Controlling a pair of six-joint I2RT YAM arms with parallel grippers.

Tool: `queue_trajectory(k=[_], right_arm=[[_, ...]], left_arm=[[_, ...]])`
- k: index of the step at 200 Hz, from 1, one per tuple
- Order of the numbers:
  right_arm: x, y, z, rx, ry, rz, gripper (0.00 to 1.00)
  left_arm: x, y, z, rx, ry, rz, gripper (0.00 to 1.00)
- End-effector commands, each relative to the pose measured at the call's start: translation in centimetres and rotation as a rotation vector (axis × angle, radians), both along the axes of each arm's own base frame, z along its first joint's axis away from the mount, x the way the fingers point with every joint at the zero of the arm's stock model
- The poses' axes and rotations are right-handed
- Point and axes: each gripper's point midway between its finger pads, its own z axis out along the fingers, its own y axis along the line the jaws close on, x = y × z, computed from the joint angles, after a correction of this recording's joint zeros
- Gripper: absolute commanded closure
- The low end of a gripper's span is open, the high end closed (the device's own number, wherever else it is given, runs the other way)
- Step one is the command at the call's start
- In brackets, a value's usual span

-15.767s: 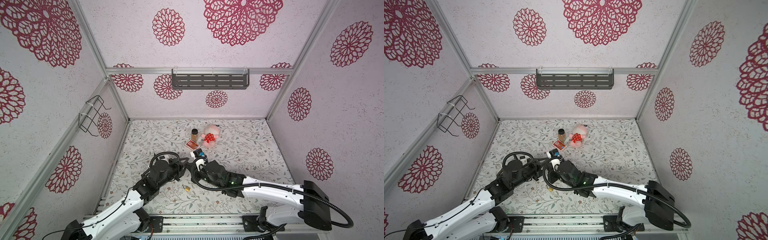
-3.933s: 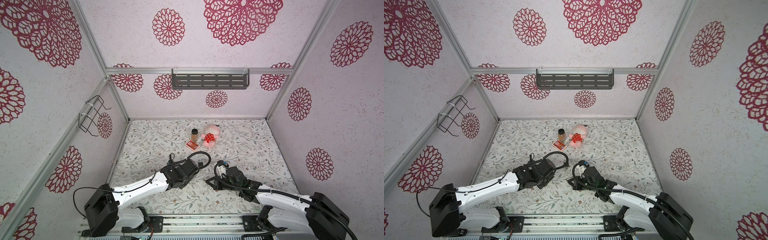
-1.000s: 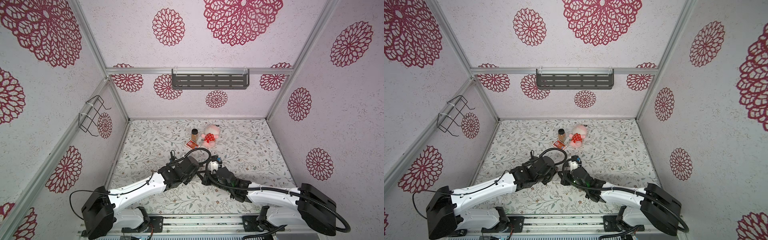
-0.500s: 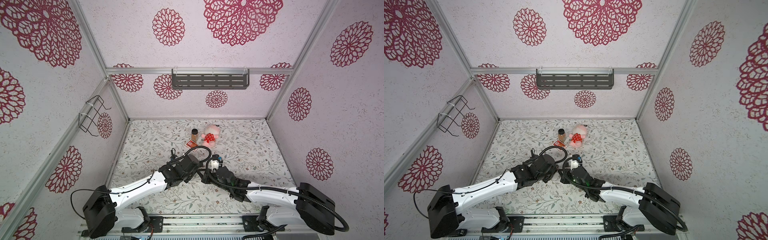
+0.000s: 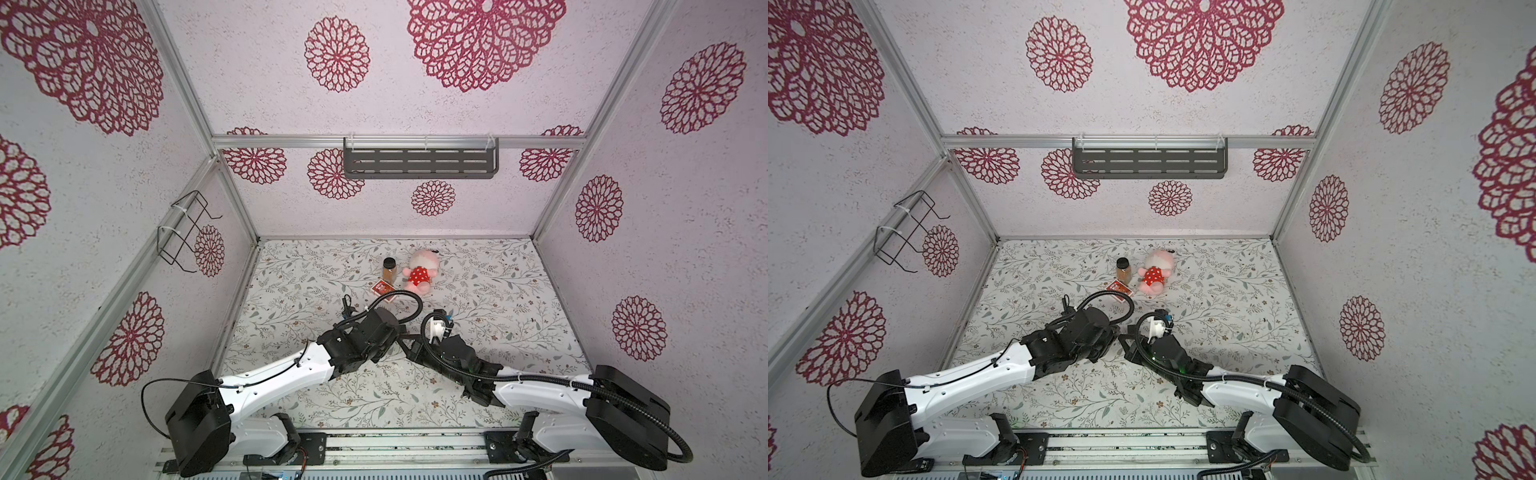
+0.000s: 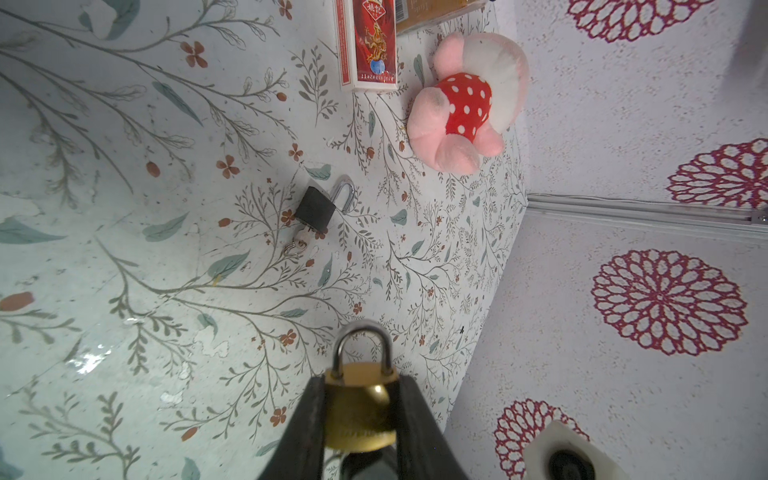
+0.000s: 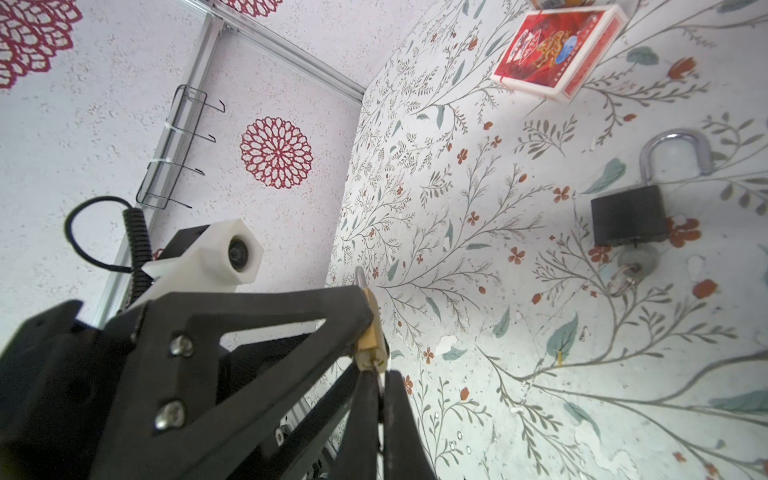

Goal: Unlock with the key

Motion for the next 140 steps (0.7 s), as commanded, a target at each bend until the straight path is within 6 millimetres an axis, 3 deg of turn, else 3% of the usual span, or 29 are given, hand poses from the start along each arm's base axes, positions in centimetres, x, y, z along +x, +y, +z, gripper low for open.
queue_trajectory(k=[1, 94, 140], right_arm=[[-0.7, 1.7, 5.5, 0.254, -0.027, 0.057, 1.0], [-0.8, 1.4, 5.0, 0.349, 0.078, 0.015, 1.0], [-0.6, 1.0, 4.3, 0.231, 0.031, -0.003, 1.0]], left_arm=[[-1.2, -4.0, 2.7, -0.192, -0.013, -0.106, 1.0], [-0.9, -3.1, 3.7, -0.24, -0.065, -0.058, 1.0], [-0.6, -1.9, 3.7, -0.193, -0.086, -0.038, 1.0]])
